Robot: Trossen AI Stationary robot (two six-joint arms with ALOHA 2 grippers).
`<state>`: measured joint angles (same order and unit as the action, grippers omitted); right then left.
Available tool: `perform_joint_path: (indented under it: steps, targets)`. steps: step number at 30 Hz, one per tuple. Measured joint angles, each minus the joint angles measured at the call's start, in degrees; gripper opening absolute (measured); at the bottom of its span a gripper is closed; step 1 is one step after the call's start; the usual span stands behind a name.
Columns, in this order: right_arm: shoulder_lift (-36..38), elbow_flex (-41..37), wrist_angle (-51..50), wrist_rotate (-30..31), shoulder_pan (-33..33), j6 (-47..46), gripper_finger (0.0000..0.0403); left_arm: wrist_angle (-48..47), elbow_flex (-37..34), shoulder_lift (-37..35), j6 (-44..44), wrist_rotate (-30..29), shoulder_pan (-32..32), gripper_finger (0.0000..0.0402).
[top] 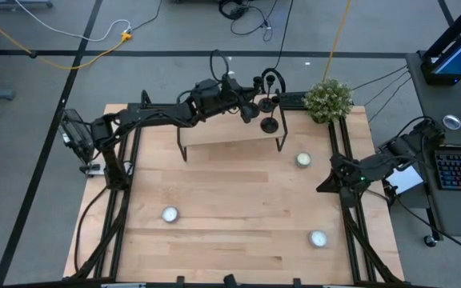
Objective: Pick & Place candle stick holders
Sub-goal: Put the black candle holder on the shelf
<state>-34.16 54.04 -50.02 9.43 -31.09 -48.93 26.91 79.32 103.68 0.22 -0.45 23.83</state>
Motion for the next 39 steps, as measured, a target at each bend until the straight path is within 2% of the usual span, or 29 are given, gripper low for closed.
perform_joint_path:
  steps: [7,12,17,39]
  targets:
    - [0.27,0.00,0.02,2.58,0.00,0.07,0.0000,10.54,-6.11,0.00,-0.93,0.48,0.47,0.0014]
    - [0.25,0.00,-0.02,2.60,0.00,0.09,0.0000,12.52,-7.86,0.41,-0.31,-1.41,0.55,0.0014]
    - [0.27,0.00,0.01,2.78,0.02,0.09,0.0000,19.62,-7.75,4.09,-0.41,-1.15,-0.23,0.0014]
    - [0.25,0.00,-0.04,2.76,0.02,0.55,0.0000,17.25,-7.70,5.50,-0.98,-2.86,-0.12,0.0014]
